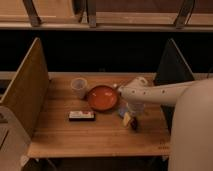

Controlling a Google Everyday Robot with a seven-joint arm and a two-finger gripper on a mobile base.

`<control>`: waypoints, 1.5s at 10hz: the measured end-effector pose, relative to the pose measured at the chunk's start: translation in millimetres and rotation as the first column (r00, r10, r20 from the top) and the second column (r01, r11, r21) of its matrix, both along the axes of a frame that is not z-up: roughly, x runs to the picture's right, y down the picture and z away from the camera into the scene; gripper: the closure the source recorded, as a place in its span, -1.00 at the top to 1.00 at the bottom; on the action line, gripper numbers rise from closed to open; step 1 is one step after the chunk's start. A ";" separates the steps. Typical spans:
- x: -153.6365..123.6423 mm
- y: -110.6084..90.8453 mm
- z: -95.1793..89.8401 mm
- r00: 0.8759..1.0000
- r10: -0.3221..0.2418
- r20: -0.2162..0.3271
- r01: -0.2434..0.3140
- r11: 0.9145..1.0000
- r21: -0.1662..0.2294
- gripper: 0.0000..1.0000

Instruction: Place the pepper on the white sponge

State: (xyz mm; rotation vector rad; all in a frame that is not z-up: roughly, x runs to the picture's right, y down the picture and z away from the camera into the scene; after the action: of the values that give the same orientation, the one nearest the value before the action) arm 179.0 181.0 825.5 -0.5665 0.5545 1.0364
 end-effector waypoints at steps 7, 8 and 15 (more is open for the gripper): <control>-6.5 -6.5 44.8 1.000 -0.004 0.010 0.005 0.999 -0.048 0.17; -8.2 -5.2 46.1 1.000 -0.001 0.016 0.002 0.999 -0.053 0.01; -27.1 -37.1 38.2 0.997 -0.012 0.070 0.011 1.000 0.011 -1.00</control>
State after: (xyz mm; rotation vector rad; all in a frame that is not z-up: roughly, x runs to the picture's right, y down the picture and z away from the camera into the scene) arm 151.9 143.9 863.7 -0.5876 0.4901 1.0042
